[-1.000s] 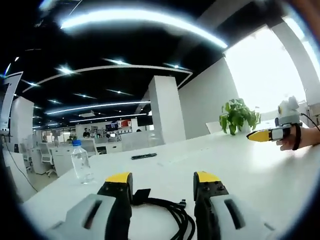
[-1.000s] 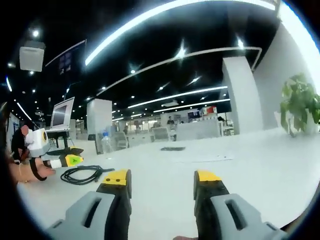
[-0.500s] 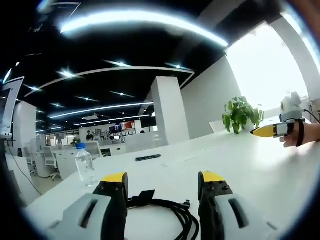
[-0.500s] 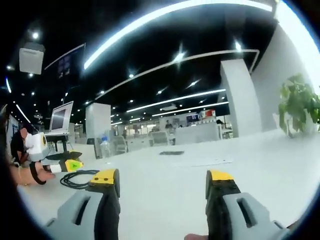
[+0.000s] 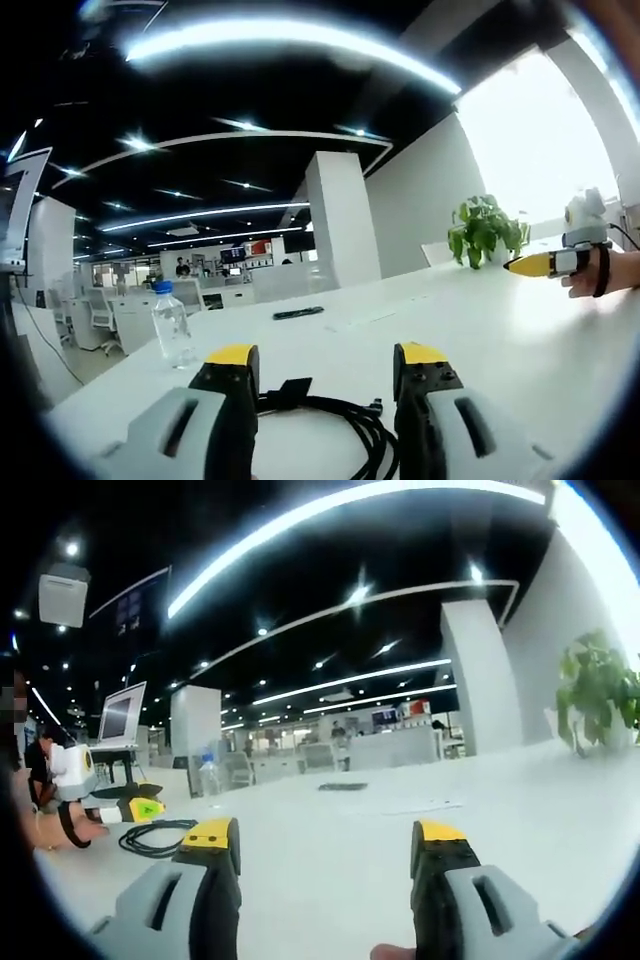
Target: Coil the Type-C to USB data cable on the desktop and secure it with Velcro straps.
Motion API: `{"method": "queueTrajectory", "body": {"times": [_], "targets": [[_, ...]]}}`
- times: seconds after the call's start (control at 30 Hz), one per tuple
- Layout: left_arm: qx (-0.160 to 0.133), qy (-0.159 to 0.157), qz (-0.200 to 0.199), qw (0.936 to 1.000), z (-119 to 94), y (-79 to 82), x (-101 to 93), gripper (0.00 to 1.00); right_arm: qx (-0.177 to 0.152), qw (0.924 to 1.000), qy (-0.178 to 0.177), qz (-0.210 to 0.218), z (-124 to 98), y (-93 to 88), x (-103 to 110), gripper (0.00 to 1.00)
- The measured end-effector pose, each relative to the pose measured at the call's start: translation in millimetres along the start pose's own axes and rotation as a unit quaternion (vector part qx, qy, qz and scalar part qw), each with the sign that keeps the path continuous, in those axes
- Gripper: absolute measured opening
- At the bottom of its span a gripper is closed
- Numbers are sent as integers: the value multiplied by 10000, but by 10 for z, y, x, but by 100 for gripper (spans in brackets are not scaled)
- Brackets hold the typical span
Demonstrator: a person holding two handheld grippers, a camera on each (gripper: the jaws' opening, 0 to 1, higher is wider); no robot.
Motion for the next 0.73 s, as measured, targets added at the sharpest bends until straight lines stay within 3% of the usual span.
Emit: {"method": "queueTrajectory", "body": {"times": [0.27,0.73], "targets": [[34,117,-39,9999,-6,-2,45,56,-145,9998,-33,151,3,21,-17,63],[58,-18,-83,9999,3,-3,-8,54,-156,9998,12,156,1,20,4,62]]}}
Point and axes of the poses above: the point that each gripper's makers call its tool centre point, and the gripper's own axes: z roughly forward along the fingers, x roughly to its left, y roughly out of its top, the point moved 5 cm from there along -z, roughly backward along the fingers, and after that the axes turned 13 degrees about -x, right-handed, at the moved point
